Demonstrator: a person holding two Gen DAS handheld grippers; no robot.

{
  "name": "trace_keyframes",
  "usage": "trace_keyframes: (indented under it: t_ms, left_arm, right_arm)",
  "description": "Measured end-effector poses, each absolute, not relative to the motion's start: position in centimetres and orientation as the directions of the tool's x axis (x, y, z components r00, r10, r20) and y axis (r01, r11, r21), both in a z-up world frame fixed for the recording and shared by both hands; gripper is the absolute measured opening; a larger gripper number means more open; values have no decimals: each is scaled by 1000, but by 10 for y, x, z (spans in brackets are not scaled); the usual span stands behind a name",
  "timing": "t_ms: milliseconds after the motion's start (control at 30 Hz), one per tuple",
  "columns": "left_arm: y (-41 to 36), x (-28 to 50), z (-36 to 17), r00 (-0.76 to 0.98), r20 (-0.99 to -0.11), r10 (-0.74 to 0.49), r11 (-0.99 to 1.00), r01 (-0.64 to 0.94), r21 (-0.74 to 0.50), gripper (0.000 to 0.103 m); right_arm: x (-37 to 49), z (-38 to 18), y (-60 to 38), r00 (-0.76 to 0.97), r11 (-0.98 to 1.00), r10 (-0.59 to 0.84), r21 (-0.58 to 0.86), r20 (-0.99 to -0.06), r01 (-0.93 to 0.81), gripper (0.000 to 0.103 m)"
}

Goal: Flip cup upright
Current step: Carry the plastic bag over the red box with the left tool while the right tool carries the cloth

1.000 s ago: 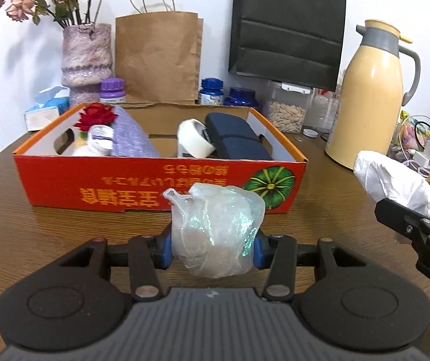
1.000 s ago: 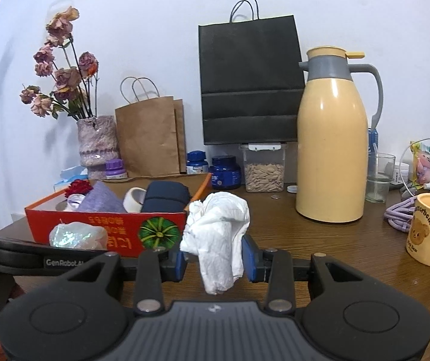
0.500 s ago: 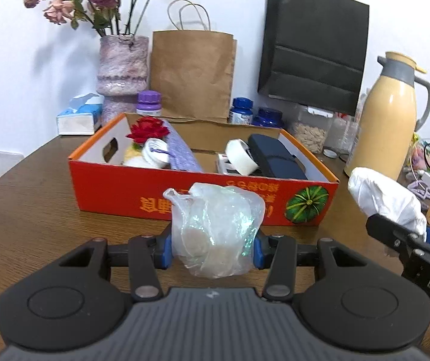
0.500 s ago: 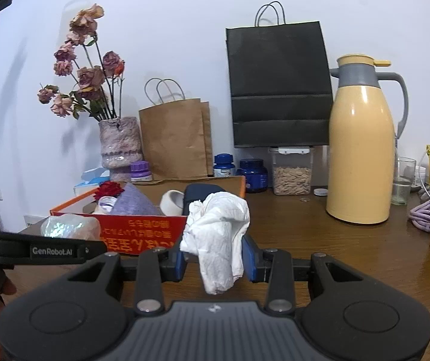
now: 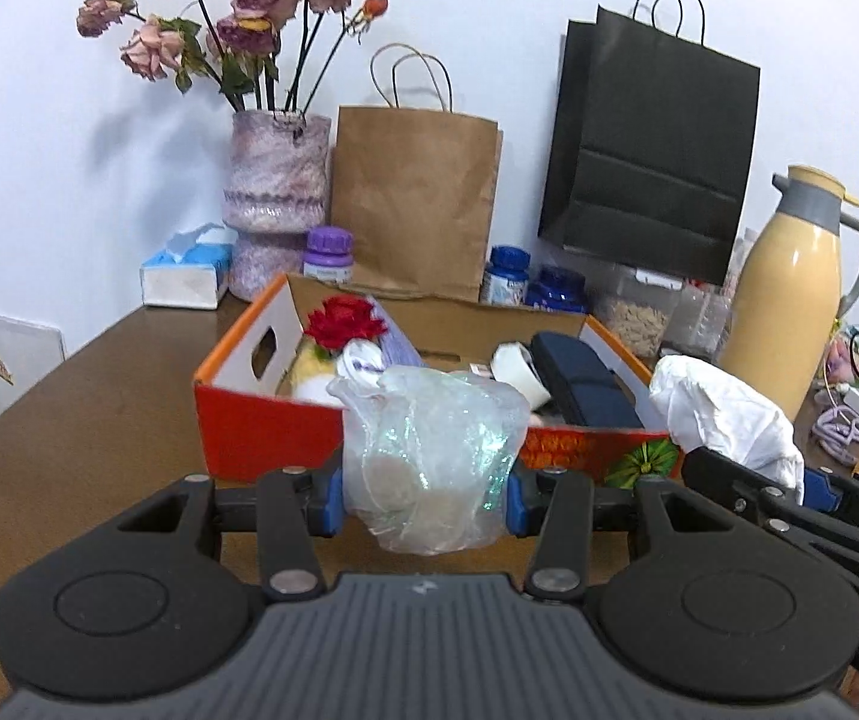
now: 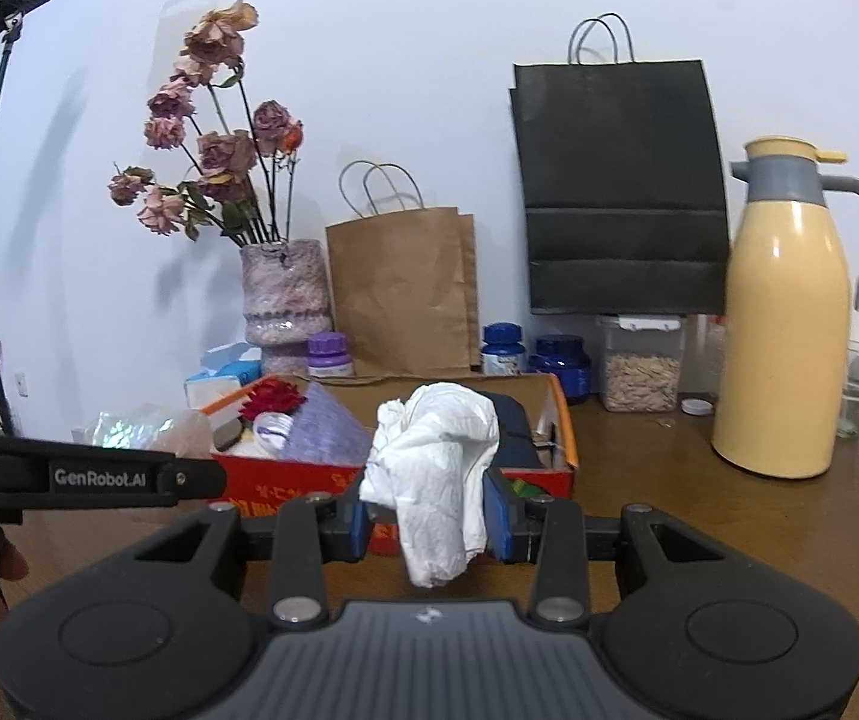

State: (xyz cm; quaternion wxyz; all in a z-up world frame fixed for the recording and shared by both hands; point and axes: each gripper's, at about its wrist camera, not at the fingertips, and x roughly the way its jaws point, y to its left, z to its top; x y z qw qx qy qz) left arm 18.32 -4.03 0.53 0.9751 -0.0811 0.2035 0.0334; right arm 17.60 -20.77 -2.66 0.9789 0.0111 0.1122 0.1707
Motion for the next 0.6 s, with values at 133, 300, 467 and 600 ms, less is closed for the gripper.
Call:
trace_keyframes:
  t_ms: [133,300,467,600]
  left_arm:
    - [-35,190,15,923,-384,37,983,-102,-150,48]
    - [-30,202,26,929,-368,48,981,-114,-159,48]
    - [-24,216,33,935,-349,55,976,-124,-179,48]
    - [-17,229,37,939,-340,61,971,-135,-199,48]
  right_arm:
    - [182,-16,-200,918,940,342,55,-201,-338,36]
    - [194,-4,-189,920,939,343,48,-191,-340,36]
    - [208,4,-179,921,939,344,48,-182,-341,36]
    - [224,8,-172,921,937,348,58,-173,-344,37]
